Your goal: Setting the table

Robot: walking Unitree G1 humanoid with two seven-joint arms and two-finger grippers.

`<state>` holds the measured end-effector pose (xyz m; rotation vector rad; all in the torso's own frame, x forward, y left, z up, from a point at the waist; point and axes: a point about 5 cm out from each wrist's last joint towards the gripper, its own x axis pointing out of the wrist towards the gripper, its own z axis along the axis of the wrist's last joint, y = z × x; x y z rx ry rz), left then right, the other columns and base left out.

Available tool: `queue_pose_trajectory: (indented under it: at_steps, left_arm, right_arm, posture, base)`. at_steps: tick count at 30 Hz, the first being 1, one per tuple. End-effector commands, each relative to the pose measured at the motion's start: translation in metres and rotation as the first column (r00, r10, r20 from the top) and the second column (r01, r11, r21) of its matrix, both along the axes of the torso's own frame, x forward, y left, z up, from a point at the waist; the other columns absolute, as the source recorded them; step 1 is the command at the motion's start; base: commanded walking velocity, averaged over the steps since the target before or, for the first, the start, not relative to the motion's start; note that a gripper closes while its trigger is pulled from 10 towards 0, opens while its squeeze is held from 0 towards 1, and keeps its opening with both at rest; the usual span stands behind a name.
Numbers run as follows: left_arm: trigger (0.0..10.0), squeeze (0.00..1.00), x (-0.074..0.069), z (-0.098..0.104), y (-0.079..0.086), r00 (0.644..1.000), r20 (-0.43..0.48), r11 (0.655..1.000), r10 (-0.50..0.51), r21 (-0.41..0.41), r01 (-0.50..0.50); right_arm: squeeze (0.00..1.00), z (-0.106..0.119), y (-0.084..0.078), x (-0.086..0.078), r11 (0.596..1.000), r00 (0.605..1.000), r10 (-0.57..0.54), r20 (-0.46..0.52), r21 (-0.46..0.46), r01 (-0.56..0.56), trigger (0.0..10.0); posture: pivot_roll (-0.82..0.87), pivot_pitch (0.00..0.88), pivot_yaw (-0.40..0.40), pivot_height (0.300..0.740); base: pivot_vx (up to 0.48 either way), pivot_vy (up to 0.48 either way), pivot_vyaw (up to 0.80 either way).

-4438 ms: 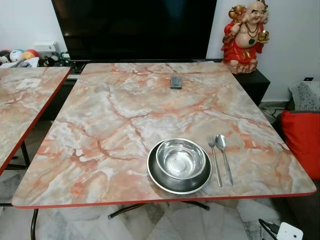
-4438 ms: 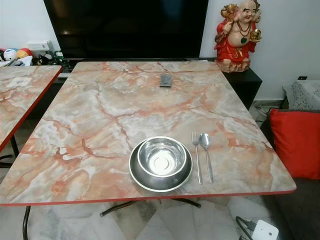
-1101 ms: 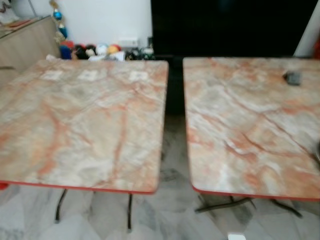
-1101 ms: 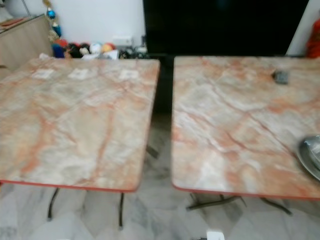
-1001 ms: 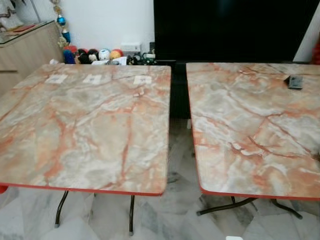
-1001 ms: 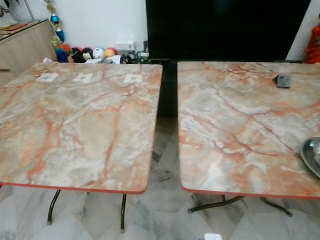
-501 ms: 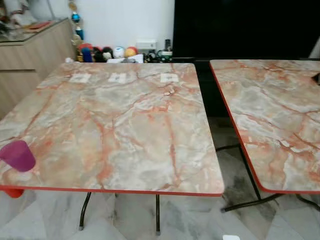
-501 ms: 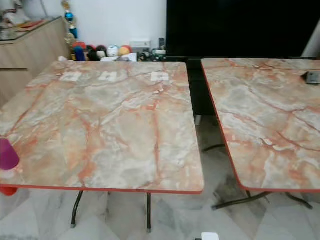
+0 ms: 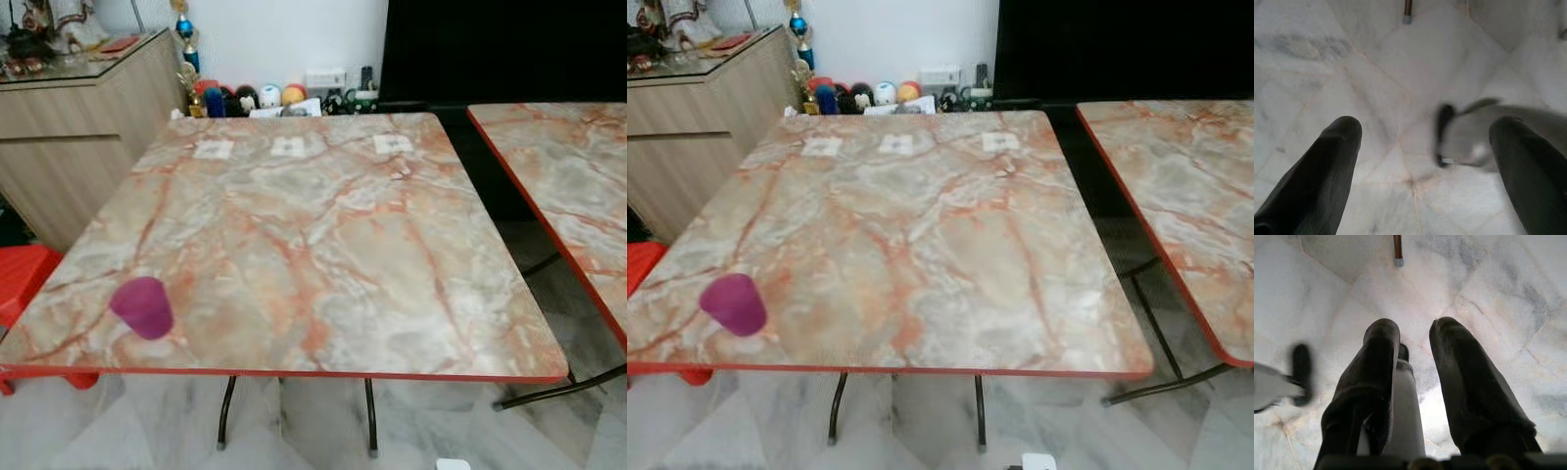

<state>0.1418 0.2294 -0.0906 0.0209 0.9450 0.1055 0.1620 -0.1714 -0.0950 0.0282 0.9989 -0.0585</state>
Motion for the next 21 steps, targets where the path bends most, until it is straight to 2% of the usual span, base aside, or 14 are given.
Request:
queue_pose_trajectory:
  at_steps: [1, 10, 12, 13, 14, 15, 16, 17, 18, 21]
  left_arm:
    - [10.0, 0.0, -0.007, -0.002, 0.004, 1.0, -0.015, 1.0, 0.007, 0.015, -0.007]
    - [10.0, 0.0, -0.004, 0.0, 0.004, 1.0, 0.011, 1.0, -0.011, 0.017, 0.011]
    - [10.0, 0.0, 0.002, 0.003, 0.004, 0.999, 0.029, 1.0, -0.022, 0.018, 0.021]
    - [10.0, 0.0, 0.009, 0.006, 0.002, 0.998, 0.054, 0.999, -0.042, 0.019, 0.041]
    - [10.0, 0.0, 0.009, 0.006, 0.002, 0.998, 0.054, 0.999, -0.042, 0.019, 0.041]
    - [10.0, 0.0, 0.023, 0.011, -0.001, 0.992, 0.102, 0.997, -0.074, 0.025, 0.072]
    - [10.0, 0.0, 0.029, 0.014, -0.003, 0.989, 0.122, 0.996, -0.087, 0.027, 0.084]
    - [10.0, 0.0, 0.029, 0.014, -0.003, 0.989, 0.122, 0.996, -0.087, 0.027, 0.084]
    - [10.0, 0.0, 0.038, 0.018, -0.005, 0.983, 0.149, 0.994, -0.105, 0.032, 0.101]
    - [10.0, 0.0, 0.05, 0.025, -0.007, 0.969, 0.207, 0.991, -0.131, 0.057, 0.122]
  right_arm:
    - [0.0, 0.0, 0.008, 0.001, 1.0, 1.0, 0.004, 0.005, 0.021, -0.004, 10.0]
    - [0.0, 0.0, 0.007, 0.001, 1.0, 1.0, 0.008, 0.004, 0.018, -0.008, 10.0]
    - [0.0, 0.0, 0.007, 0.001, 1.0, 1.0, 0.008, 0.004, 0.018, -0.009, 10.0]
    - [0.0, 0.0, 0.007, 0.001, 1.0, 1.0, 0.01, 0.003, 0.016, -0.01, 10.0]
    - [0.0, 0.0, 0.007, 0.001, 1.0, 1.0, 0.01, 0.003, 0.016, -0.01, 10.0]
    - [0.0, 0.0, 0.006, 0.001, 1.0, 1.0, 0.012, 0.003, 0.014, -0.012, 10.0]
    - [0.0, 0.0, 0.006, 0.001, 1.0, 1.0, 0.013, 0.003, 0.014, -0.013, 10.0]
    - [0.0, 0.0, 0.006, 0.001, 1.0, 1.0, 0.013, 0.003, 0.014, -0.013, 10.0]
    - [0.0, 0.0, 0.006, 0.0, 1.0, 1.0, 0.015, 0.003, 0.012, -0.015, 10.0]
    - [0.0, 0.0, 0.005, 0.0, 1.0, 1.0, 0.018, 0.002, 0.01, -0.018, 10.0]
  posture:
    - [0.04, 0.069, 0.001, 0.74]
    - [0.04, 0.072, -0.001, 0.74]
    - [0.04, 0.074, -0.001, 0.74]
    - [0.04, 0.074, -0.001, 0.74]
    - [0.04, 0.074, -0.001, 0.74]
    - [0.05, 0.075, -0.002, 0.74]
    - [0.05, 0.075, -0.002, 0.74]
    - [0.05, 0.075, -0.002, 0.74]
    - [0.05, 0.076, -0.003, 0.74]
    - [0.05, 0.077, -0.002, 0.74]
  base:
    - [0.0, 0.0, 0.0]
    - [0.0, 0.0, 0.0]
    - [0.0, 0.0, 0.0]
    - [0.0, 0.0, 0.0]
    - [0.0, 0.0, 0.0]
    - [0.0, 0.0, 0.0]
    - [0.0, 0.0, 0.0]
    - [0.0, 0.0, 0.0]
    - [0.0, 0.0, 0.0]
    - [0.0, 0.0, 0.0]
